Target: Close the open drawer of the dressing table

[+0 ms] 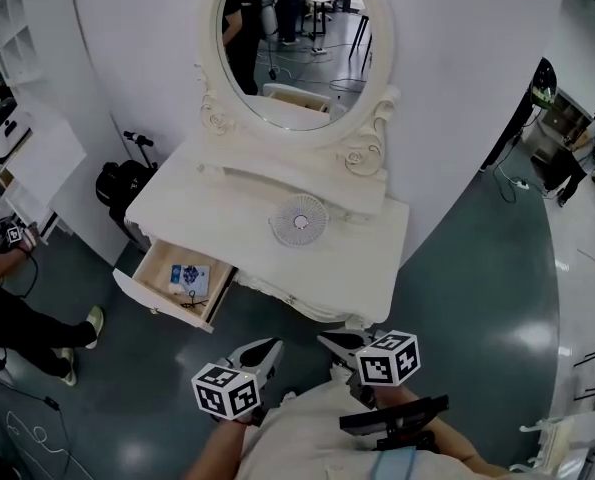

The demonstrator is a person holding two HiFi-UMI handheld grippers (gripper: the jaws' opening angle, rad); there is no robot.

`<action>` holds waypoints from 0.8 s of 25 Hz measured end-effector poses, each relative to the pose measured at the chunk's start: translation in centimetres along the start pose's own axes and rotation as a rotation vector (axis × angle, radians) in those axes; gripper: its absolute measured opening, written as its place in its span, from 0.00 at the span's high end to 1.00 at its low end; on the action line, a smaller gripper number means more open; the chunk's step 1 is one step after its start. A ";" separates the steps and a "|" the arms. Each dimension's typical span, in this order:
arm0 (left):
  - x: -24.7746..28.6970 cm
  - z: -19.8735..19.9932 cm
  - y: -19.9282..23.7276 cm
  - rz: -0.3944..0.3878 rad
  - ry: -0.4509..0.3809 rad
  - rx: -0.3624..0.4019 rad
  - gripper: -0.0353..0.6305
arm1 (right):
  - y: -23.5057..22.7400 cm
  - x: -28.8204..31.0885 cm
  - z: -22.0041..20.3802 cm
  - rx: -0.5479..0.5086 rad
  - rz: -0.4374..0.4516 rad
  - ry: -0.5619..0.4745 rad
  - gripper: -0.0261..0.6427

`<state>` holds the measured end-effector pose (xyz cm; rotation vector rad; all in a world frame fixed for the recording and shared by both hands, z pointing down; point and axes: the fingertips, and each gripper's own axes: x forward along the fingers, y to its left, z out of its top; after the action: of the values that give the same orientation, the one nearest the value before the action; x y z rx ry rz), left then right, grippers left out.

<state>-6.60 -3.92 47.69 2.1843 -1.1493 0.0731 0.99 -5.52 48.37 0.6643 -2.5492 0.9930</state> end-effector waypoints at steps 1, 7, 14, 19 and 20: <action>0.0 0.0 -0.1 -0.003 -0.002 -0.001 0.92 | 0.0 -0.2 0.1 0.004 -0.003 -0.006 0.94; -0.5 -0.4 -0.6 -0.013 -0.002 -0.005 0.92 | -0.1 -1.3 0.1 0.031 -0.013 -0.030 0.94; -0.7 -1.9 -1.3 -0.028 0.014 -0.007 0.92 | 1.3 -0.9 -0.7 0.003 -0.008 -0.018 0.94; -0.5 -1.9 -1.6 -0.031 0.024 0.006 0.92 | 1.8 -0.5 -1.0 -0.022 -0.003 0.001 0.94; -0.5 -1.8 -1.5 -0.030 0.025 0.006 0.92 | 1.8 -0.5 -0.9 -0.024 -0.003 0.005 0.94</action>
<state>-5.29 -1.91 48.15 2.1994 -1.1035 0.0908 0.52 -3.55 47.82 0.6579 -2.5512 0.9609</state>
